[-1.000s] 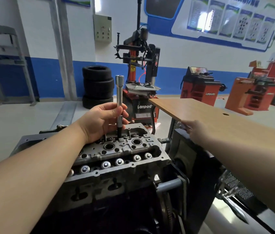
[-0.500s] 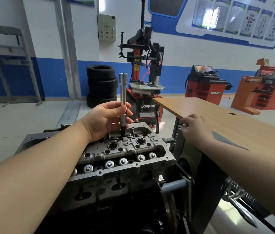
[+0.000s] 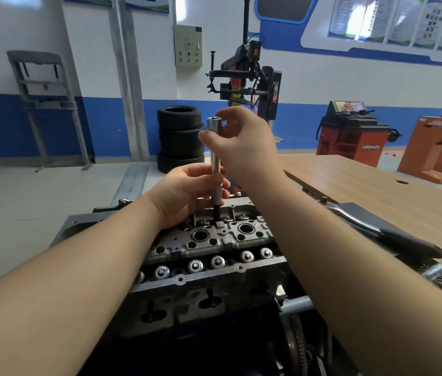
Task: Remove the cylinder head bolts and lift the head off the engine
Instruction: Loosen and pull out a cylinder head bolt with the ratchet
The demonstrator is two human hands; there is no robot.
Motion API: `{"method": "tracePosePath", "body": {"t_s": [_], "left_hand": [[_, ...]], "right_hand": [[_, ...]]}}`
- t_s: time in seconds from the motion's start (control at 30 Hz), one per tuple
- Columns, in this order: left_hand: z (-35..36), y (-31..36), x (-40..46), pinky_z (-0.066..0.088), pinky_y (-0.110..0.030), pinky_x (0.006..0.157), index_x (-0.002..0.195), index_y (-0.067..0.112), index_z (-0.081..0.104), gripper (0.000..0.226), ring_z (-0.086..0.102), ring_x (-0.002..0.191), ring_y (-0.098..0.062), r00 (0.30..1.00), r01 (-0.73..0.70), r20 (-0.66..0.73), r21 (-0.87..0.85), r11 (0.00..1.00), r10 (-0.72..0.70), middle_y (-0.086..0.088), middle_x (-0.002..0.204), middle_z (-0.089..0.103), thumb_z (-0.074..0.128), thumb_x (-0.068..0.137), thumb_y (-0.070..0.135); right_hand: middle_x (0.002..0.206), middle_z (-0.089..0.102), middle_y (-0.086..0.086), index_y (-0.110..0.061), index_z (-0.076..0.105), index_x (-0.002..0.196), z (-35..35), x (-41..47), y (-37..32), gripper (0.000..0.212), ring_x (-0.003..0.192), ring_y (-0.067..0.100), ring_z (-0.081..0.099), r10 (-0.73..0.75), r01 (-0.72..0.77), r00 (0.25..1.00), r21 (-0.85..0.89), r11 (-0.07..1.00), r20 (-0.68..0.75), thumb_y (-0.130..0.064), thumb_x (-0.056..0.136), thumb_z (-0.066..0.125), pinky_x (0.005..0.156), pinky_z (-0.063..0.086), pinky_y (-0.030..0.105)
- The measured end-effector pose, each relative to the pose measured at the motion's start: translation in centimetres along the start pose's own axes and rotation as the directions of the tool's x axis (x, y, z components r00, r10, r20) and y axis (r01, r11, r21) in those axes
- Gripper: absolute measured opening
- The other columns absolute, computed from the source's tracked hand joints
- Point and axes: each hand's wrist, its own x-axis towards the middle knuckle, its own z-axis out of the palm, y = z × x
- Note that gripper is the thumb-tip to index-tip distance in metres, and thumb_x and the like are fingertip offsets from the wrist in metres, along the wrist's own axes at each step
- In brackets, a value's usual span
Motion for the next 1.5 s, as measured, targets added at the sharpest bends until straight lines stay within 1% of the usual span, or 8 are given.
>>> {"method": "tracePosePath", "body": {"t_s": [0.17,0.3,0.5,0.67,0.83,1.03,1.23,1.5], "left_hand": [[0.1,-0.3,0.0,0.055,-0.058,0.102,0.131,-0.001,0.068,0.043,0.066,0.113,-0.038,1.0,-0.018,-0.013,0.038,0.999,0.019,-0.029,0.128,0.069,0.072,0.092,0.017],[0.1,-0.3,0.2,0.061,-0.047,0.094,0.098,0.012,0.078,0.016,0.074,0.103,-0.031,0.999,-0.041,-0.036,0.023,0.999,0.041,-0.014,0.105,0.076,0.078,0.082,0.016],[0.0,-0.1,0.5,0.064,-0.038,0.085,0.105,0.009,0.075,0.02,0.075,0.097,-0.026,0.999,-0.036,0.019,0.029,0.999,0.036,-0.007,0.097,0.076,0.076,0.087,0.017],[-0.4,0.1,0.4,0.061,-0.04,0.093,0.105,0.014,0.08,0.014,0.073,0.102,-0.025,0.997,-0.027,0.075,0.013,1.0,0.026,-0.007,0.104,0.075,0.072,0.094,0.015],[0.2,0.6,0.4,0.058,-0.041,0.096,0.124,0.019,0.078,0.032,0.07,0.114,-0.023,0.995,-0.015,0.098,0.038,0.999,0.011,-0.005,0.116,0.075,0.068,0.093,0.023],[0.3,1.6,-0.2,0.053,-0.053,0.108,0.124,0.011,0.074,0.028,0.072,0.115,-0.024,0.993,-0.116,0.003,0.126,0.985,0.116,-0.003,0.11,0.078,0.062,0.101,0.022],[0.8,1.7,-0.3,0.047,-0.062,0.114,0.109,0.012,0.074,0.033,0.07,0.113,-0.031,0.973,-0.192,-0.076,0.253,0.948,0.217,-0.004,0.103,0.076,0.081,0.08,0.025],[0.8,1.7,-0.3,0.053,-0.052,0.105,0.13,0.012,0.07,0.028,0.074,0.117,-0.027,0.992,-0.121,-0.006,0.185,0.975,0.124,-0.008,0.118,0.079,0.055,0.108,0.019]], "right_hand": [[0.106,0.069,-0.014,-0.03,0.059,0.131,1.7,-5.1,3.2,0.048,0.099,0.001,0.067,0.257,-0.256,0.966,0.221,0.941,0.022,-0.046,0.089,0.075,0.086,0.058,0.032],[0.112,0.073,-0.008,-0.027,0.059,0.133,1.0,-5.8,4.7,0.058,0.099,0.007,0.071,0.366,-0.438,0.878,0.207,0.875,0.308,-0.049,0.084,0.08,0.086,0.059,0.035],[0.088,0.074,-0.009,-0.03,0.071,0.102,0.4,-5.0,6.0,0.03,0.083,0.006,0.07,0.152,-0.117,0.941,-0.131,0.985,0.301,-0.047,0.083,0.085,0.083,0.061,0.038],[0.076,0.071,-0.01,-0.029,0.074,0.093,0.4,-4.2,6.6,0.024,0.073,0.003,0.066,0.051,-0.008,0.964,-0.163,0.987,0.261,-0.05,0.084,0.083,0.07,0.056,0.032],[0.076,0.074,-0.008,-0.026,0.079,0.095,0.3,-4.8,7.2,0.008,0.07,0.003,0.066,0.013,-0.011,0.946,-0.008,1.0,0.324,-0.033,0.096,0.076,0.07,0.055,0.033],[0.099,0.08,-0.008,-0.022,0.077,0.119,0.1,-4.7,7.3,0.021,0.098,0.007,0.075,0.067,-0.112,0.929,0.105,0.988,0.365,-0.025,0.098,0.073,0.098,0.059,0.043],[0.085,0.072,-0.019,-0.032,0.067,0.093,0.4,-4.7,7.7,0.03,0.076,0.002,0.07,0.105,-0.106,0.966,-0.009,0.994,0.238,-0.047,0.078,0.089,0.071,0.059,0.027],[0.089,0.079,-0.015,-0.024,0.078,0.107,0.3,-4.7,8.2,0.013,0.085,0.001,0.074,0.055,-0.075,0.96,0.063,0.995,0.275,-0.027,0.094,0.078,0.079,0.053,0.025]]}}
